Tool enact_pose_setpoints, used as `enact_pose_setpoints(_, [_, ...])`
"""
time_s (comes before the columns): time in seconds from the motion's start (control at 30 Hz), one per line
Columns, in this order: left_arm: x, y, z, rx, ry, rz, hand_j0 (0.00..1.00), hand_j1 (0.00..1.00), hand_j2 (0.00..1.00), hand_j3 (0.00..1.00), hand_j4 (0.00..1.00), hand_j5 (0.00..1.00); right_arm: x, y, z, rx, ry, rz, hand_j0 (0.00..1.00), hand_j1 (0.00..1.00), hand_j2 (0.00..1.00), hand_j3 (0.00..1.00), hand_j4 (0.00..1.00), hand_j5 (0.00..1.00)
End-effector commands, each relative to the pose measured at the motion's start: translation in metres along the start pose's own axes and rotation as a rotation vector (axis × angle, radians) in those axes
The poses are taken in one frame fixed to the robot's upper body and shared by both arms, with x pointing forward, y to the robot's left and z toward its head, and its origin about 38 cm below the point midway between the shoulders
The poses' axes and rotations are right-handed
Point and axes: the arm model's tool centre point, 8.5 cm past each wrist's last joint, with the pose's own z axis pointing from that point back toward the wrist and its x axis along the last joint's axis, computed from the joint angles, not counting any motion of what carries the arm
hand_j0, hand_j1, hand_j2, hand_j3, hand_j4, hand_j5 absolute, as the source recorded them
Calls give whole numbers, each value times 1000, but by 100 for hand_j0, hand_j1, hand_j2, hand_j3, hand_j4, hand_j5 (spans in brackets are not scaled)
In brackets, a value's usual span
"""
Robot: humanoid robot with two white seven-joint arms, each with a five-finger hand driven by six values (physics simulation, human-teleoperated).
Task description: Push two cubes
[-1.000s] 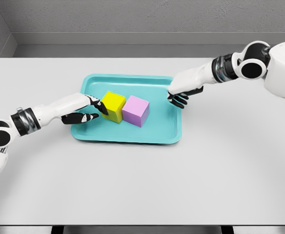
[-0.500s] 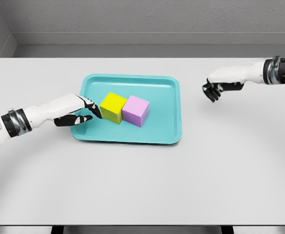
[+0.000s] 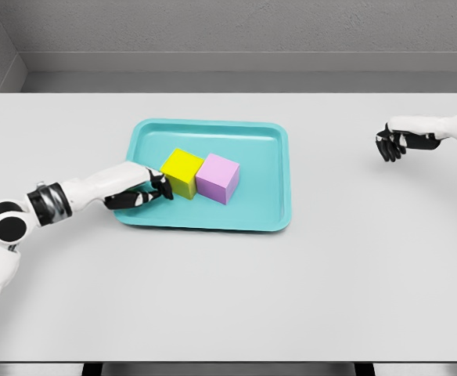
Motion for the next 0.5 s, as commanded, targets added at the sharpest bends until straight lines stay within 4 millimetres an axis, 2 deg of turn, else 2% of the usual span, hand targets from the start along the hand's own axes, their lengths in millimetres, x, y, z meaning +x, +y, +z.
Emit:
enact_pose_setpoints(0.0, [-3,-5,-3,-1,6,19,45,45,45,45,45,45,0,0,-1,-3,-1,-6,18,18,18,18,18,18])
enact_pose_setpoints(0.17, [-1,-2,-4,4,2,15,45,45,45,45,45,45,6,0,-6,7,-17,6,18,18,18,18,18,18])
enact_pose_setpoints(0.33, [-2,-2,-4,3,2,14,45,45,45,45,45,45,51,-1,-32,58,-130,112,17,17,17,17,17,17])
enact_pose_setpoints(0.47, [-3,-1,-7,7,3,22,45,45,45,45,45,45,64,-1,-37,69,-167,139,17,17,17,17,17,17])
